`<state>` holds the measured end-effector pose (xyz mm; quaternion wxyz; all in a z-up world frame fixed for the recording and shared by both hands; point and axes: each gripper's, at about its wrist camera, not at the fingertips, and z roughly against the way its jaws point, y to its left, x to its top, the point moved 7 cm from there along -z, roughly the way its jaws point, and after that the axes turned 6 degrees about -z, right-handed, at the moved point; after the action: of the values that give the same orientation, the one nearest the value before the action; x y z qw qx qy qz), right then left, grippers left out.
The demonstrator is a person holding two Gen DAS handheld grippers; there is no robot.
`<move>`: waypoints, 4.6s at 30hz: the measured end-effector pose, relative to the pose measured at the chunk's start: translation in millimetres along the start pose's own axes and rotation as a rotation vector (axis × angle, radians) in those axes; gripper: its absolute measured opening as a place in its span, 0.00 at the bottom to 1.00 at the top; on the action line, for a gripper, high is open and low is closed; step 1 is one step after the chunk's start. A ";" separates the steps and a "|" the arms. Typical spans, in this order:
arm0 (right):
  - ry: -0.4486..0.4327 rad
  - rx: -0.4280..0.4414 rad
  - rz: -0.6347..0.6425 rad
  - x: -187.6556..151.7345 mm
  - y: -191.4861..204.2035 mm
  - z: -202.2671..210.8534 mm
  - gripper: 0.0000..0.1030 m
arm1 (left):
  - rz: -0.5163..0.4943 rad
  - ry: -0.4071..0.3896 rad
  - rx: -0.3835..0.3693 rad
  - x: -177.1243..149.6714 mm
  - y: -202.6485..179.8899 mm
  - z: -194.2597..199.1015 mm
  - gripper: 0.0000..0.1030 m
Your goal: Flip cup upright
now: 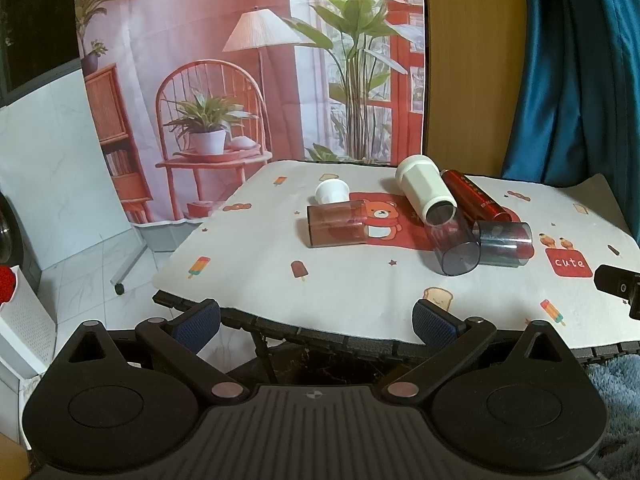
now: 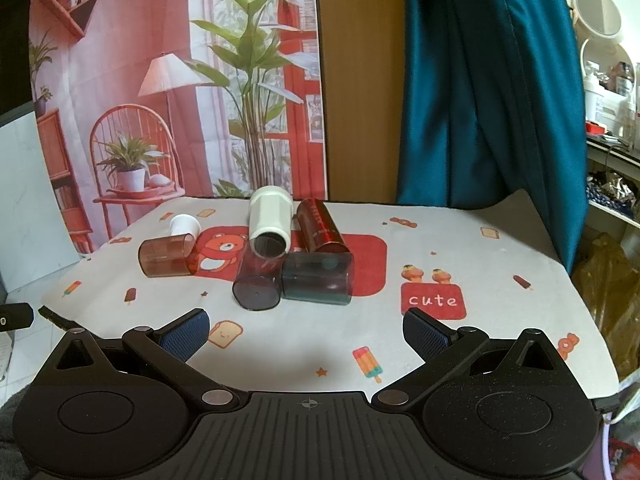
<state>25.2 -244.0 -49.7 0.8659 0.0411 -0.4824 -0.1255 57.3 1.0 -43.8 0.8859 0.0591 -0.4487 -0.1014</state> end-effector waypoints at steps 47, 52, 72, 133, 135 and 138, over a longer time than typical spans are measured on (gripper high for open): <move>0.024 0.017 -0.013 1.8 -4.9 -12.8 1.00 | 0.026 0.022 0.002 5.1 4.0 -18.6 1.00; 0.059 0.015 -0.021 -5.0 -6.4 -31.6 1.00 | 0.022 0.038 0.006 8.9 4.8 -34.6 1.00; 0.100 0.122 0.071 3.4 23.2 -147.5 0.78 | 0.107 0.106 0.091 -7.8 25.6 -100.2 1.00; 0.210 0.145 -0.057 -30.3 12.0 -156.5 1.00 | 0.087 0.320 0.056 -42.2 13.8 -131.2 1.00; 0.170 0.129 -0.051 -25.7 7.1 -154.0 1.00 | 0.089 0.321 0.059 -39.0 13.2 -131.3 1.00; 0.119 0.061 -0.022 -21.7 -3.8 -156.1 1.00 | 0.101 0.317 0.058 -31.5 10.9 -132.2 1.00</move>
<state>145.7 -249.9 -151.3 0.8901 0.0802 -0.4330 -0.1174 147.2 20.8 -144.4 0.9475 0.0776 -0.3083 -0.0332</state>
